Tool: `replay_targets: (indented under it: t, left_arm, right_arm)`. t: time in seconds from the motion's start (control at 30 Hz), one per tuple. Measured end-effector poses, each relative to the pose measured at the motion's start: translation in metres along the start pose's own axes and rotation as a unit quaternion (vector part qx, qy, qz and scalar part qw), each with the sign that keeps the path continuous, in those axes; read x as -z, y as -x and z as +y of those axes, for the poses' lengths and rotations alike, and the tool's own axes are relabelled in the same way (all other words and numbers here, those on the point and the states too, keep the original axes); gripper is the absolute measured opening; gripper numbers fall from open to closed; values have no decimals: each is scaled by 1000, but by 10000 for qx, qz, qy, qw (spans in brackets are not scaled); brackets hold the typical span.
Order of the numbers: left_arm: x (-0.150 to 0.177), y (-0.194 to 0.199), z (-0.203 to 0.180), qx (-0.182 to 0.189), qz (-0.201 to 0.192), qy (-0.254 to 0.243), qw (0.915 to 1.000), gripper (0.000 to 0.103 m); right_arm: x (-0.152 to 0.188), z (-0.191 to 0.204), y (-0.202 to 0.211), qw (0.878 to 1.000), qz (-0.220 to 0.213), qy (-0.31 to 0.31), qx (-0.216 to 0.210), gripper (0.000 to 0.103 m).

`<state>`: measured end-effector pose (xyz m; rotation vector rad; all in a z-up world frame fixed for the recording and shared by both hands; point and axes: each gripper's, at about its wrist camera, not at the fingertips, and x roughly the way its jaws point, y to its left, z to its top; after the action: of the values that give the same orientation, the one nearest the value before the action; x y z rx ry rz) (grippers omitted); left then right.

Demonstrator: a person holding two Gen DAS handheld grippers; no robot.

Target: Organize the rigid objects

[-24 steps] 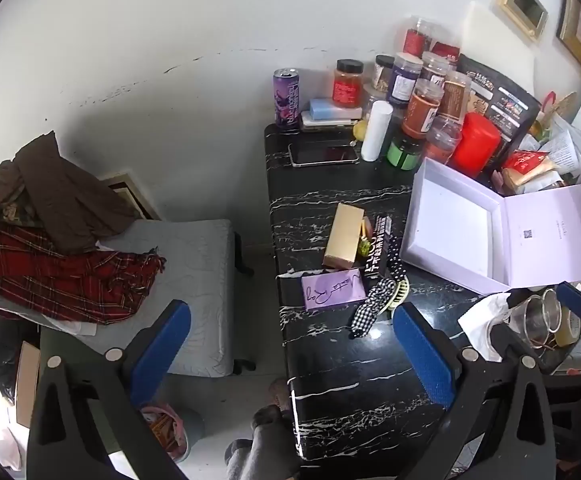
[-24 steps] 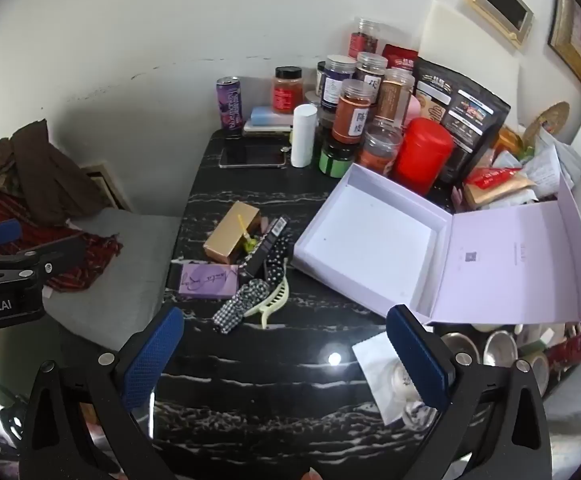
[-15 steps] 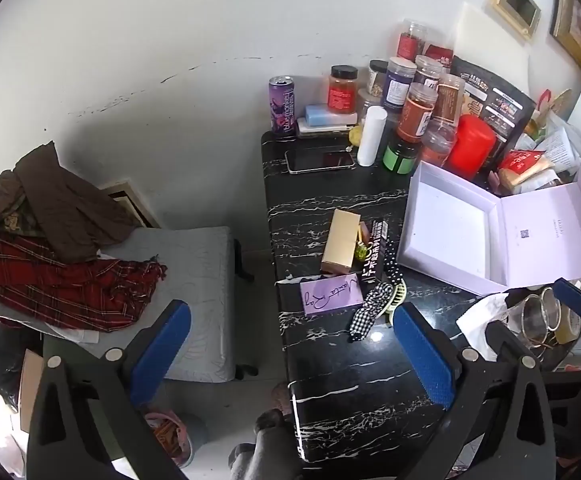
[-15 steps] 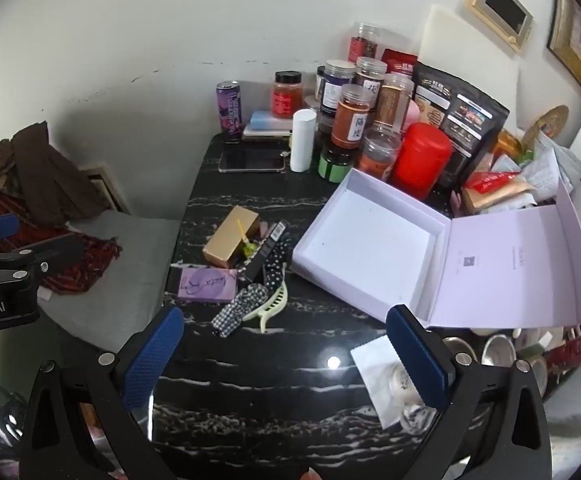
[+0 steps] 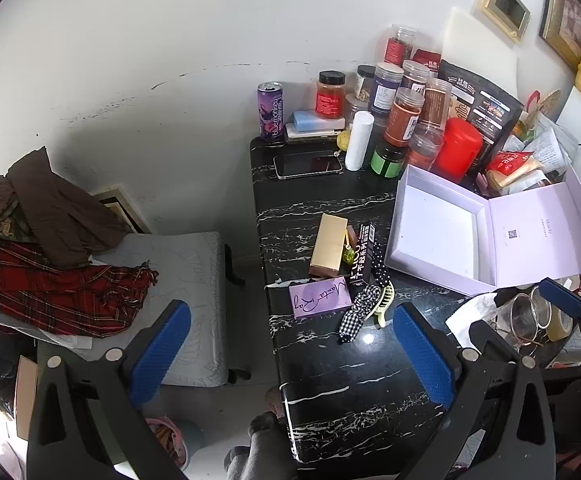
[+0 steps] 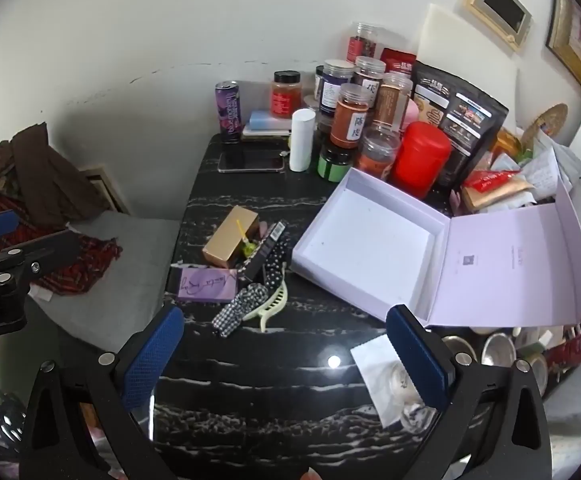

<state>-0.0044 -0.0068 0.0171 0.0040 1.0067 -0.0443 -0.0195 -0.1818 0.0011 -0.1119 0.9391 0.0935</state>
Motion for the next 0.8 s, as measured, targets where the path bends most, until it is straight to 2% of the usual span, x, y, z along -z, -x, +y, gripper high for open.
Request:
replay_targets:
  t: [0.8]
  left_arm:
    - [4,5,-2,106,-3,-46,9999,103]
  right_arm:
    - [6,2,0,10000,14,27,-7,103]
